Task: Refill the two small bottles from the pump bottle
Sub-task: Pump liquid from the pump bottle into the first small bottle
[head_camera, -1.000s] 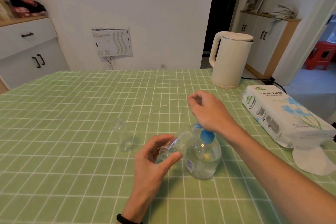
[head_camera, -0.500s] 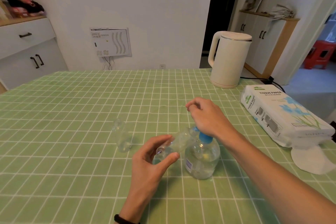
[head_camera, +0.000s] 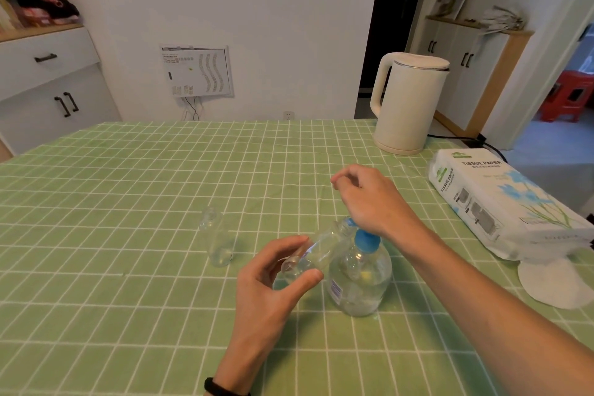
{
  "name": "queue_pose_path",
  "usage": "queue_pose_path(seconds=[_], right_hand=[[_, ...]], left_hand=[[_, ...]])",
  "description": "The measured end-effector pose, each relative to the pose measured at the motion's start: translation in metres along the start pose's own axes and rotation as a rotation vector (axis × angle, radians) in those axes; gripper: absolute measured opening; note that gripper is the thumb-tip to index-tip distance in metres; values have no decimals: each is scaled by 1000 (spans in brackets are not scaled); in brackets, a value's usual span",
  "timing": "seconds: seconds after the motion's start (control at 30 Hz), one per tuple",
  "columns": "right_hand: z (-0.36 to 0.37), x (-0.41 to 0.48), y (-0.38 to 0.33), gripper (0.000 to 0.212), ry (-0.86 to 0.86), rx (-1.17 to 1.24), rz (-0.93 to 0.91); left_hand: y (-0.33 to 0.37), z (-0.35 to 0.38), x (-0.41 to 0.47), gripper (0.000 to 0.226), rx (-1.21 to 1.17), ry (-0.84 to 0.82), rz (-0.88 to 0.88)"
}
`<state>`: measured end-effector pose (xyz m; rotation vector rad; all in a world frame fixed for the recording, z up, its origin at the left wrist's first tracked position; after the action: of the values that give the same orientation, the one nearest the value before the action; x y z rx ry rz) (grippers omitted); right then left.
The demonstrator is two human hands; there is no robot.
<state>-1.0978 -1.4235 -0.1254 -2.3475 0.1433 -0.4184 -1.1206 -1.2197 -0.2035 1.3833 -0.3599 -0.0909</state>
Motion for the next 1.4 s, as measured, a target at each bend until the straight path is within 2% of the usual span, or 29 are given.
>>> queue_pose_path(seconds=[0.47,0.97,1.23,1.4], right_hand=[[-4,1,-7,24,-4,-18,-16],[5,-6,1,31,-29,-6,19],[-7,1,-13,23,-3,-48,-42],[-2,2,-6,29,-16,-46,-9]], left_hand=[[0,2,0,45,-7,-3,-10],[0,0,-1,47,4,1,-19],[2,2,-1,49,-33,-3,0],[3,1,0,49,-28,1,17]])
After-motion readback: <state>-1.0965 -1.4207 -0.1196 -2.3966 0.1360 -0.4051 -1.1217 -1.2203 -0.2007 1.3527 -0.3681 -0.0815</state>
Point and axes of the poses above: each hand's wrist, its own x-axis towards the middle knuckle, its own z-axis out of the palm, y = z × x, the point moved 9 cm from there along x, towards the middle knuckle, and after that the axes turned 11 degrees about -z, right-handed, at the moved point
